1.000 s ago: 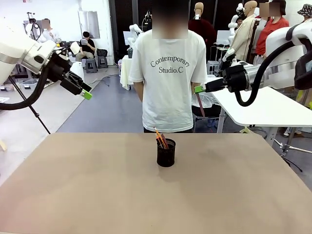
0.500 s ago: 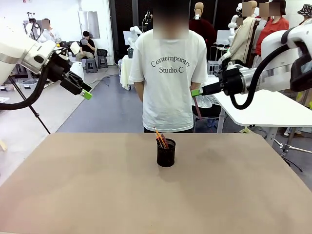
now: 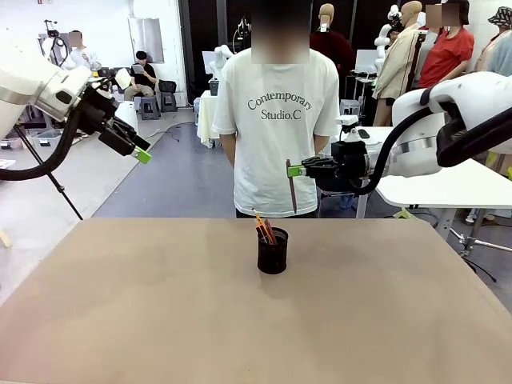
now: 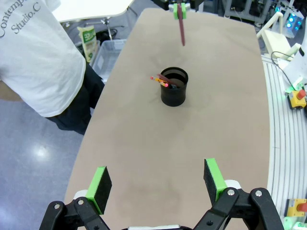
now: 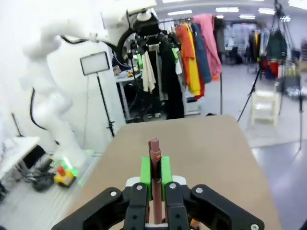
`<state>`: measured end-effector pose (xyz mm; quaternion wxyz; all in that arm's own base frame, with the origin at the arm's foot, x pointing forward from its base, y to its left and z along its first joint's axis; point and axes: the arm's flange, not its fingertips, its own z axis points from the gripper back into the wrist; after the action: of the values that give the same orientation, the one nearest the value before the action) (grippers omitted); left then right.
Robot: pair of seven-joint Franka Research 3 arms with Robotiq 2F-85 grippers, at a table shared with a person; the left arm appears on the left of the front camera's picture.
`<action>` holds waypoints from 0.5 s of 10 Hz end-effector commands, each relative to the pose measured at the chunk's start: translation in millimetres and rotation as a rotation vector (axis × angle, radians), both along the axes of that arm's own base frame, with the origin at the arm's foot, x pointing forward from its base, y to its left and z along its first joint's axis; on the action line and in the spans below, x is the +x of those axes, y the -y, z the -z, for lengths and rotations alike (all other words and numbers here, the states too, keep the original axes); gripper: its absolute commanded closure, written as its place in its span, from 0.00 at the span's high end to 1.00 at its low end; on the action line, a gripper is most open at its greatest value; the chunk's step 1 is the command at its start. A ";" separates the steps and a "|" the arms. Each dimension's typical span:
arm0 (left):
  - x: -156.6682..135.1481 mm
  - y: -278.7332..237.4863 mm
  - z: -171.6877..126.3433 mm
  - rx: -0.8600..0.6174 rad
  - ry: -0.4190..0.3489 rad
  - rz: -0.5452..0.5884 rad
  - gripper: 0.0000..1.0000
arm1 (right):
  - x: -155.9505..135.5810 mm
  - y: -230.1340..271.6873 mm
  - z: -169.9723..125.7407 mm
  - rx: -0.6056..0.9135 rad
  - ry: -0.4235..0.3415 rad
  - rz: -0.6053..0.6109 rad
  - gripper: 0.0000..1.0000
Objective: Place the pens into the pen holder.
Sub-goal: Pick up a writing instrument from the table and place it into the Pen holder.
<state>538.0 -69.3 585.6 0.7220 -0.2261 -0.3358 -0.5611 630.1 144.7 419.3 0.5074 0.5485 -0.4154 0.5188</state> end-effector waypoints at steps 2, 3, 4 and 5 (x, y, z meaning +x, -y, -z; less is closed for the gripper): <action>1.2 -2.3 -0.5 0.005 0.010 0.005 1.00 | 3.5 -19.0 16.2 0.016 0.181 0.061 0.00; 1.2 -2.3 -0.5 0.005 0.010 0.005 1.00 | 5.7 -23.7 24.2 0.005 0.194 0.074 0.00; 1.2 -2.3 -0.5 0.005 0.010 0.005 1.00 | 5.4 -31.0 33.9 0.005 0.178 0.084 0.00; 1.2 -2.3 -0.5 0.005 0.010 0.005 1.00 | 3.7 -38.5 43.1 -0.008 0.168 0.078 0.00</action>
<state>538.0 -69.3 585.7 0.7220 -0.2261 -0.3358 -0.5611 636.7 173.2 383.5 0.4936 0.4891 -0.4609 0.5521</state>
